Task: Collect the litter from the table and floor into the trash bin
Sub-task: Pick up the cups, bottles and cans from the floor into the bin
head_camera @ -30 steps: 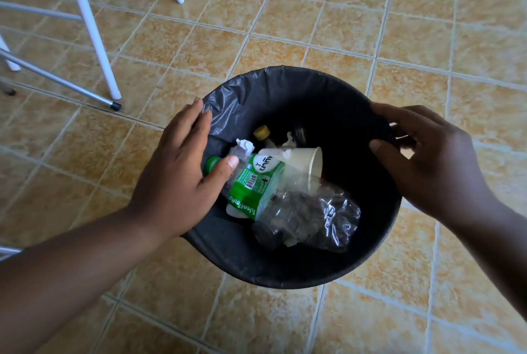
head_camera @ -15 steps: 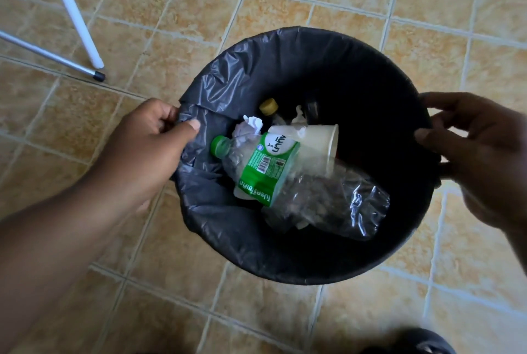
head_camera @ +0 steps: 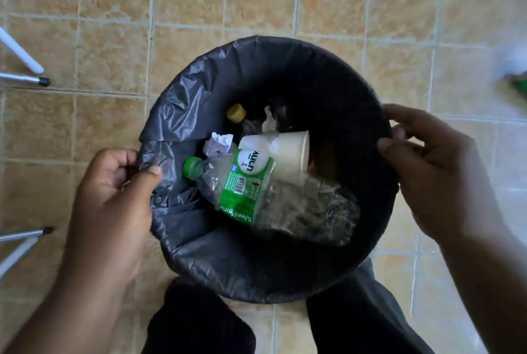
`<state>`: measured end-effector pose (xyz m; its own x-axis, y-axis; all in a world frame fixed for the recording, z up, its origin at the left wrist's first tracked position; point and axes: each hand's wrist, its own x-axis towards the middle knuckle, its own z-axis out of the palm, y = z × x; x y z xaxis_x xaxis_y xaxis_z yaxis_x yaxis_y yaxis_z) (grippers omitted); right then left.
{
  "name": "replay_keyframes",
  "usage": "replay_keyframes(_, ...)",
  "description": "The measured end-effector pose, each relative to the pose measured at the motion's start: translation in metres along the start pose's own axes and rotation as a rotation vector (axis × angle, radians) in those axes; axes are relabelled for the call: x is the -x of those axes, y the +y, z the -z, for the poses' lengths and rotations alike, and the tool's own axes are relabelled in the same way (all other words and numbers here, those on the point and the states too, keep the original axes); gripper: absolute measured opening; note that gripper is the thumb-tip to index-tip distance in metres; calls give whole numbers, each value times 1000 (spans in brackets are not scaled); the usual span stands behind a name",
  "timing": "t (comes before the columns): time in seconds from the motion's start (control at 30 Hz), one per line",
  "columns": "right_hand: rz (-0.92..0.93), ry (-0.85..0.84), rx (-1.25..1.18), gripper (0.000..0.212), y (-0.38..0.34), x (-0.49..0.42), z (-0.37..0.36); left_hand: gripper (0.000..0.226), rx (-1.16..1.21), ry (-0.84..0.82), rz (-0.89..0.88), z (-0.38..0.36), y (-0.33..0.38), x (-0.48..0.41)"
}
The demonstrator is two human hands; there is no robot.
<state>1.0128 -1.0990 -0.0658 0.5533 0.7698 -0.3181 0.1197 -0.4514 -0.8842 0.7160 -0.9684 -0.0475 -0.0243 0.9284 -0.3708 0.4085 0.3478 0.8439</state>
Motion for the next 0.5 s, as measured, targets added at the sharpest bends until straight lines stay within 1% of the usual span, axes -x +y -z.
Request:
replay_keyframes(0.07,-66,47,5,36,-13,23,25,12,-33,-38,10,-8,22,21)
replay_keyframes(0.2,-183,185,17,35,-35,65,85,31,-121,-159,34,-34,60,46)
replay_keyframes(0.27,-247,253,-26,34,-39,83,117,36,-180,-231,48,-55,82,55)
replay_keyframes(0.5,-394,487,-57,35,-23,118,220,33,-319,-440,6,-159,163,101)
